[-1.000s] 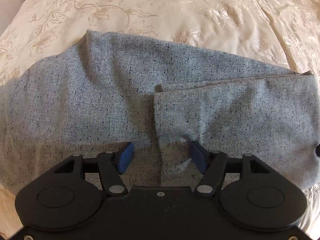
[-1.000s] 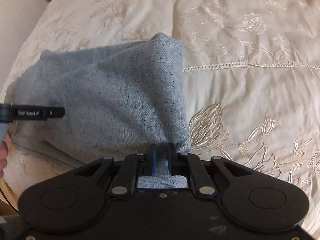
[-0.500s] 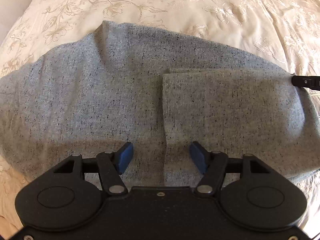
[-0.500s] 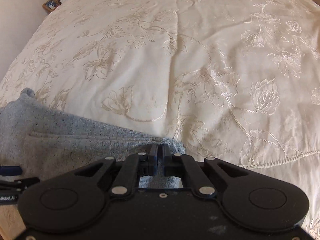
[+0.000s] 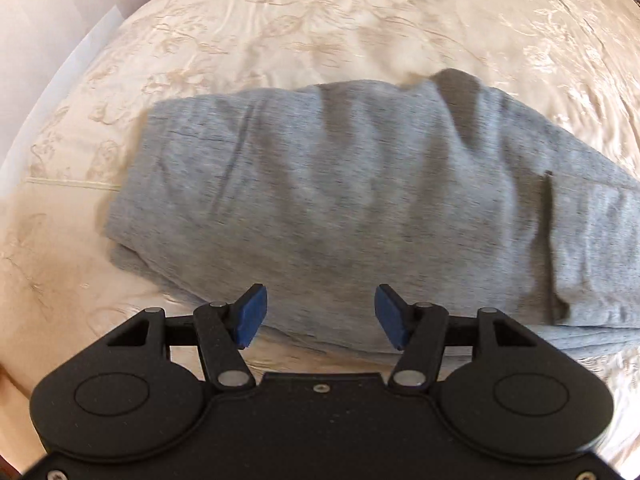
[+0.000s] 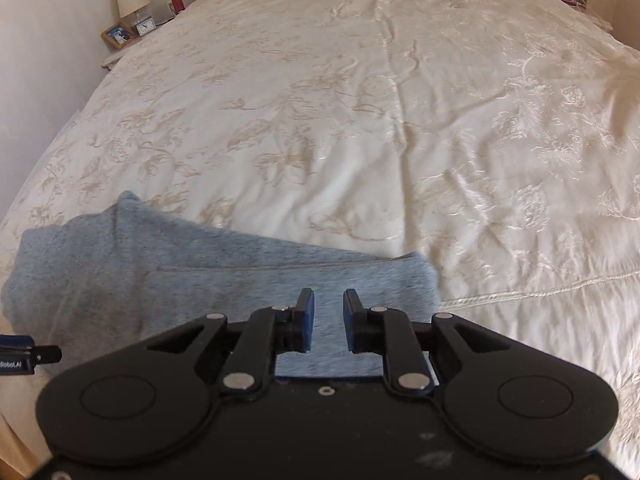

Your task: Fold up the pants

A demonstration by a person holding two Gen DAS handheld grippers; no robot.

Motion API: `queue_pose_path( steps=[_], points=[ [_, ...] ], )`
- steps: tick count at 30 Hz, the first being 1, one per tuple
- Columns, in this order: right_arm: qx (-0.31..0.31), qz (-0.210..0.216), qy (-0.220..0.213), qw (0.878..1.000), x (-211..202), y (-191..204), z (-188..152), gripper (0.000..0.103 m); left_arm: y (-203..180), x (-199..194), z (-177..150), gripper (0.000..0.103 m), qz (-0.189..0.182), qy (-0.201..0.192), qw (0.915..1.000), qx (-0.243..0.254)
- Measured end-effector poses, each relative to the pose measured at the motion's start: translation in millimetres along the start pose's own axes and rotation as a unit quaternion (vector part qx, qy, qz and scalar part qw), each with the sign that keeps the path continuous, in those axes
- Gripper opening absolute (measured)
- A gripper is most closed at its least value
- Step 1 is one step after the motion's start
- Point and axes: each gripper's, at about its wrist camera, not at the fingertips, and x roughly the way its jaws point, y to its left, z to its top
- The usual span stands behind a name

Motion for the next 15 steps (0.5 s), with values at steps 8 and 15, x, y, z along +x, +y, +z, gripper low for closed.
queue_pose_path(
  steps=[8,15],
  points=[
    [-0.048,0.056,0.047,0.996,23,138,-28,0.021,93,12,36,0.063,0.016,-0.021,0.9996,-0.003],
    [-0.106,0.033,0.137,0.984,67,217,-79,0.021,144,36,55,0.063,-0.020,-0.015,0.9997,0.001]
  ],
)
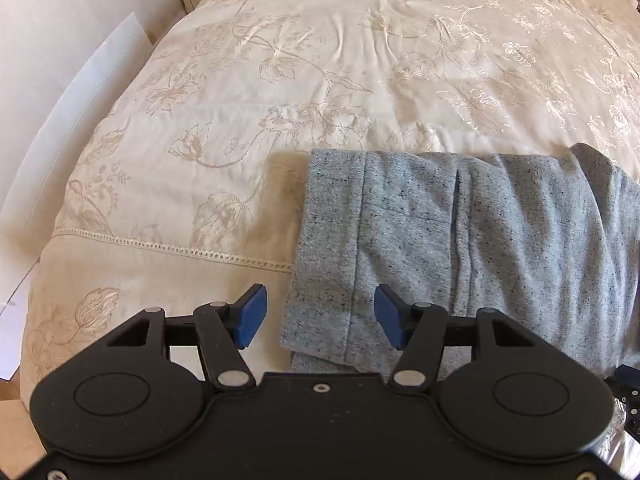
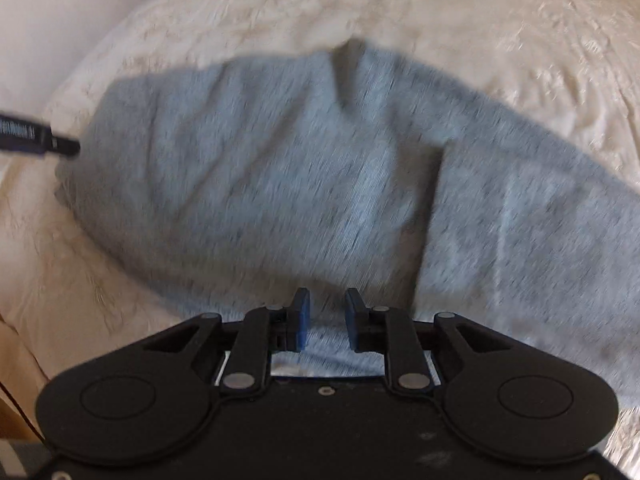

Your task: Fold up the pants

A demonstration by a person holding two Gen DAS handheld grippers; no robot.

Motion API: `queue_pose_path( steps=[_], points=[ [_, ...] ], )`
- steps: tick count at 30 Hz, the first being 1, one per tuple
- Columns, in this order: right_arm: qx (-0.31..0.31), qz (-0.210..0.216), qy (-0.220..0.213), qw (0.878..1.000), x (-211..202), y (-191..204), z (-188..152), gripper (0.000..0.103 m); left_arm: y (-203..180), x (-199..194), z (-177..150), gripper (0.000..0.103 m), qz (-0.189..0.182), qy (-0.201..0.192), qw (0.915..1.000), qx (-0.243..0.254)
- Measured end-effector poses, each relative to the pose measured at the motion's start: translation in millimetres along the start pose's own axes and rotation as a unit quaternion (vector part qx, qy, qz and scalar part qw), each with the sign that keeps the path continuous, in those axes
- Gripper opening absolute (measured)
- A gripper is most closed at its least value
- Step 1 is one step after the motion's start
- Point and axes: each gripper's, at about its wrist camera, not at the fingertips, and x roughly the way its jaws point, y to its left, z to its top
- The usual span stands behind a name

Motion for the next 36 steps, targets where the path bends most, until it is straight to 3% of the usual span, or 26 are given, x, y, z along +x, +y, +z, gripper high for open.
queue_pose_path(
  steps=[4,7,13,14,15,17,19,21,24,27,31,36],
  points=[
    [0.017,-0.023,-0.019,0.999,-5,11,-21,0.021,15,19,6,0.063,-0.039,0.017,0.9990,-0.008],
    [0.041,-0.026,-0.011,0.999,-4,9,-18,0.021,19,42,10,0.067,-0.056,0.051,0.9971,-0.014],
    [0.052,-0.040,0.001,0.998,2,12,-6,0.022,28,63,9,0.075,-0.102,0.065,0.9910,-0.059],
    [0.055,-0.041,0.001,0.998,2,12,-6,0.023,28,66,7,0.080,-0.111,0.069,0.9893,-0.066],
    [0.059,-0.042,0.000,0.997,2,12,-6,0.023,27,70,7,0.093,-0.127,0.076,0.9867,-0.067],
    [0.062,-0.043,0.001,0.997,4,13,-3,0.024,20,79,7,0.102,-0.155,0.101,0.9808,-0.061],
    [0.060,-0.042,0.004,0.997,8,16,4,0.024,6,77,6,0.098,-0.131,0.092,0.9865,-0.037],
    [0.057,-0.033,0.000,0.998,0,15,12,0.024,-4,69,6,0.073,-0.129,0.079,0.9883,-0.020],
    [0.052,-0.028,-0.043,0.997,-21,13,31,0.024,-3,57,9,0.049,-0.136,0.067,0.9881,-0.026],
    [0.052,-0.037,-0.091,0.994,-33,3,70,0.024,3,49,9,0.042,-0.142,0.057,0.9876,-0.034],
    [0.057,-0.053,-0.108,0.991,-8,-18,128,0.024,6,39,7,0.039,-0.141,0.047,0.9885,-0.030],
    [0.086,-0.074,-0.055,0.992,56,-47,179,0.022,1,32,7,0.038,-0.132,0.034,0.9905,-0.014]
  ],
)
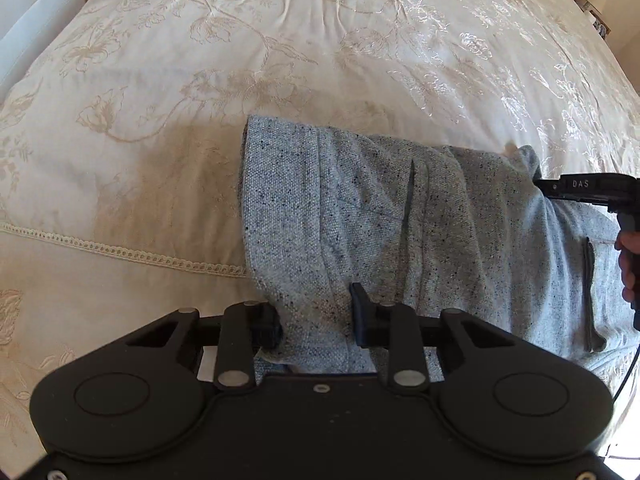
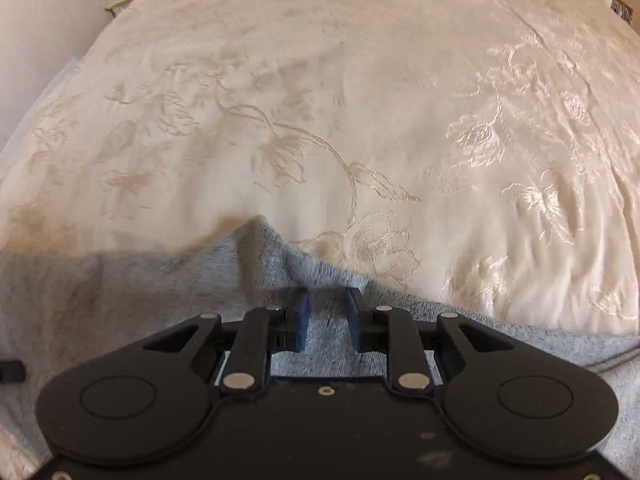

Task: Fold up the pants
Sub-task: 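Grasp the waistband end with the left tool and lift it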

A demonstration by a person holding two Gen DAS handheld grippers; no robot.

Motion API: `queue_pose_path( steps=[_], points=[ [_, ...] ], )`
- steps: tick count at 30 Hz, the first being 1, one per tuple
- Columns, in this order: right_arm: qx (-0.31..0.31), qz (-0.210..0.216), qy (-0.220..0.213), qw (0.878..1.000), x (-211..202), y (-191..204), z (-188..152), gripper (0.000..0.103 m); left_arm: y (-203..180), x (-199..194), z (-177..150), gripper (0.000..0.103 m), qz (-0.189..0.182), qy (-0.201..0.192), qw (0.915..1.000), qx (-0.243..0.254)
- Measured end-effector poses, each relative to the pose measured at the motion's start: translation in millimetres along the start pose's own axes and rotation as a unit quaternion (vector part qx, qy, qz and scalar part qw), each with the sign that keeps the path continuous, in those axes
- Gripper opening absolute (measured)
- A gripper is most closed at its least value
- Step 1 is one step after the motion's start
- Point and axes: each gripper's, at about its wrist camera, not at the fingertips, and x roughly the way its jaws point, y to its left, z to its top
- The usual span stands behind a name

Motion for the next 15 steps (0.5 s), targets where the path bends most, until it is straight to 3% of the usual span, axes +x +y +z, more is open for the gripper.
queue_pose_path(
  steps=[3,7,12,15],
  points=[
    [0.021,0.001,0.006,1.000,15,-6,6,0.021,-3,-5,-1,0.037,0.000,-0.008,0.9999,0.007],
    [0.045,0.023,-0.023,0.998,-23,-14,-3,0.021,-9,-16,-4,0.036,-0.005,-0.022,0.9997,0.008],
    [0.049,0.017,-0.010,0.999,-76,-18,-68,0.021,-18,-32,-8,0.034,-0.004,-0.040,0.9991,0.011],
    [0.051,0.007,0.019,0.998,-85,-14,-114,0.022,-30,-40,-7,0.034,0.002,-0.052,0.9984,0.020]
  ],
)
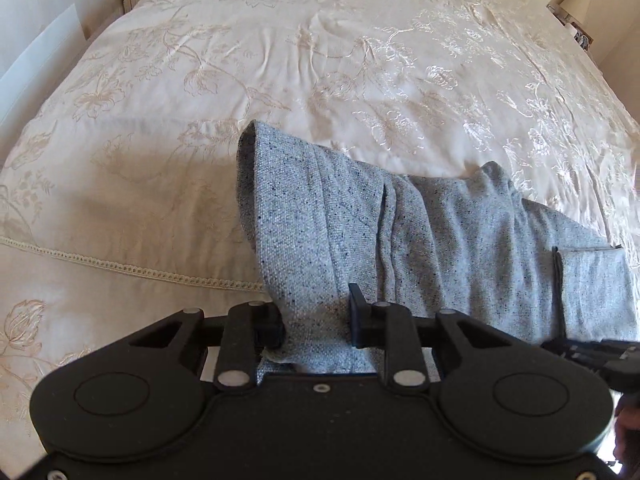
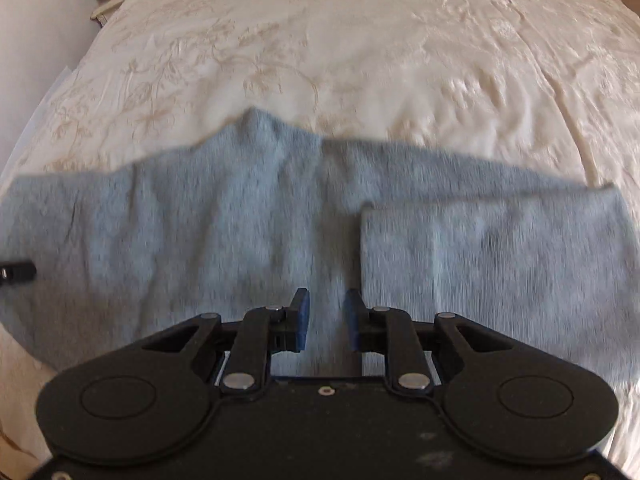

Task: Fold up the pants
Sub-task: 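Grasp the waistband end with the left tool and lift it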

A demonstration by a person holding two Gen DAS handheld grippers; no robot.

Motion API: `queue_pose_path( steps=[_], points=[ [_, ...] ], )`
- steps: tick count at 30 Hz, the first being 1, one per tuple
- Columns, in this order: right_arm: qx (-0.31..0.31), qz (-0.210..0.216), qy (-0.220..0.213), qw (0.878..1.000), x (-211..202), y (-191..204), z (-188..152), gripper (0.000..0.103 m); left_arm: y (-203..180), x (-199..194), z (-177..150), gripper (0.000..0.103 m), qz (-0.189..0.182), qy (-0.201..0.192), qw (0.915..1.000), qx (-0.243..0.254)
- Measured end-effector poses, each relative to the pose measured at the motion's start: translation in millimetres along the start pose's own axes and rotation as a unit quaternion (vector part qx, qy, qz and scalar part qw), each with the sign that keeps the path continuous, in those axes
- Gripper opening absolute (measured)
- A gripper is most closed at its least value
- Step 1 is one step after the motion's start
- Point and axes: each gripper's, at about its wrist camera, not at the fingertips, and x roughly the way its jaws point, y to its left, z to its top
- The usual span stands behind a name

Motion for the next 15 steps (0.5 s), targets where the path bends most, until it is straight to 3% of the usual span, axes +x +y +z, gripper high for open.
queue_pose_path(
  steps=[3,5,7,10,15],
  points=[
    [-0.018,-0.005,0.043,0.999,18,3,-42,0.021,-14,-13,2,0.032,0.005,-0.010,0.9999,0.006],
    [-0.027,-0.003,0.035,0.999,29,3,-55,0.022,-30,-24,5,0.029,0.015,-0.022,0.9995,0.018],
    [-0.017,0.010,0.038,0.999,29,0,-52,0.024,-52,-37,9,0.029,0.025,-0.035,0.9984,0.036],
    [0.006,0.063,0.034,0.997,16,-20,-41,0.024,-94,-58,14,0.028,0.033,-0.058,0.9959,0.061],
    [0.034,0.127,-0.004,0.991,-17,-67,-41,0.021,-198,-78,18,0.027,0.034,-0.085,0.9895,0.111]
  ],
)
